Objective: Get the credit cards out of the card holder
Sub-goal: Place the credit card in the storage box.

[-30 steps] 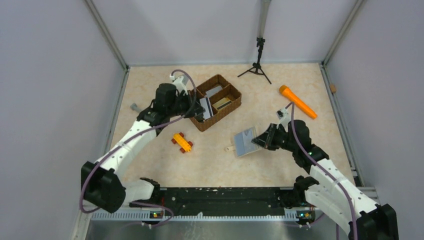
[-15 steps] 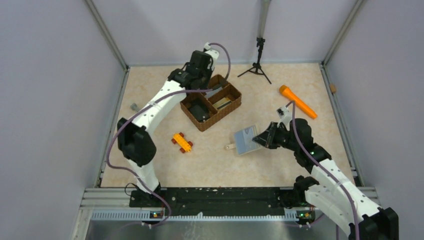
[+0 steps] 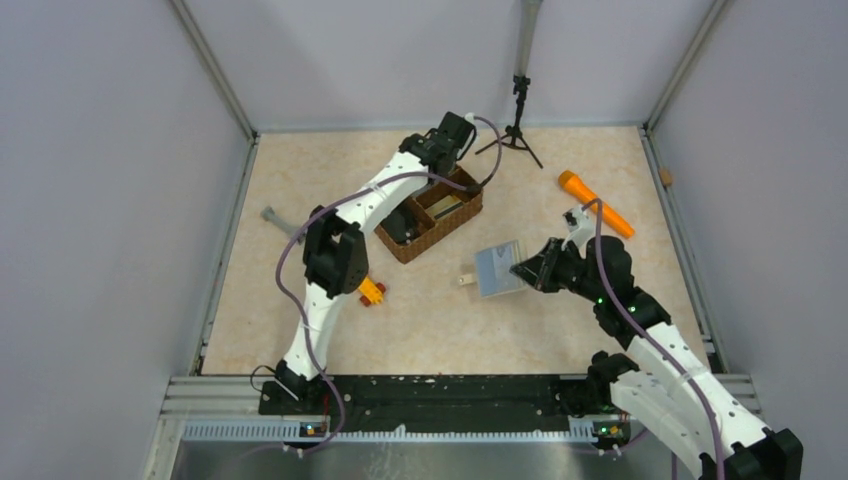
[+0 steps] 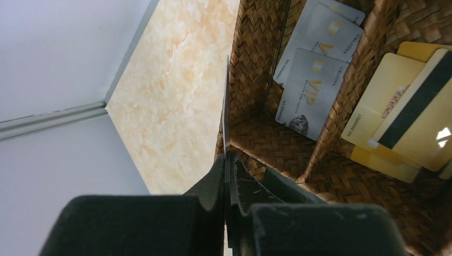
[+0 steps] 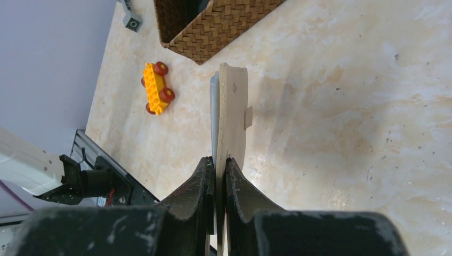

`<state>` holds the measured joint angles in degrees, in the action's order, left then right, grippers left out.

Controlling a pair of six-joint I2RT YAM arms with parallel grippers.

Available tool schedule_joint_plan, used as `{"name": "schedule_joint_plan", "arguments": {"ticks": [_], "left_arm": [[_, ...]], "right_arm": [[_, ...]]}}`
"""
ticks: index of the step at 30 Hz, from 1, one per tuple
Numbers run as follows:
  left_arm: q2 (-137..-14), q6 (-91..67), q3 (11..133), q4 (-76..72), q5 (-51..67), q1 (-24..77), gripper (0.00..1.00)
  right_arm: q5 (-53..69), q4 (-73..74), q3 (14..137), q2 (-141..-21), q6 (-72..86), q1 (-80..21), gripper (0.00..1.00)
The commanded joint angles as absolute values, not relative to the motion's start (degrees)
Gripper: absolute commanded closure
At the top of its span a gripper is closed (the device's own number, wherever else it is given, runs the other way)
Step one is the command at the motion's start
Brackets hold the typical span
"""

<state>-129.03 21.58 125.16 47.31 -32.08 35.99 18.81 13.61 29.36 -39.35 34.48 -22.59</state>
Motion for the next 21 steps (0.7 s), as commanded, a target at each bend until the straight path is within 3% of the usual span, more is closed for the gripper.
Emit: {"name": "schedule_joint_plan", "arguments": {"ticks": [1, 11, 14, 15, 21], "left_arm": [[-131.0, 24.7, 128.0, 44.9, -33.9, 35.9, 1.00], [-137.9, 29.9, 129.7, 38.0, -38.6, 36.7, 1.00], [-138.2, 29.6, 129.7, 36.8, -40.3, 36.7, 0.57], [-137.6, 29.1, 129.8, 37.0, -40.3, 36.7, 0.47], [-129.7, 23.8, 128.1, 39.7, -39.0, 37.2, 0.41]], "right_arm": [[17.3, 12.4, 31.4, -38.5, 33.7, -22.2, 1.00], [18.1, 11.4, 29.9, -38.4, 34.9, -22.2, 1.00], [18.0, 11.4, 29.4, -38.1, 35.1, -22.2, 1.00], [17.9, 11.5, 29.3, -38.0, 35.1, -22.2, 1.00], [17.8, 10.5, 28.3, -37.6, 36.0, -22.3, 1.00]]}}
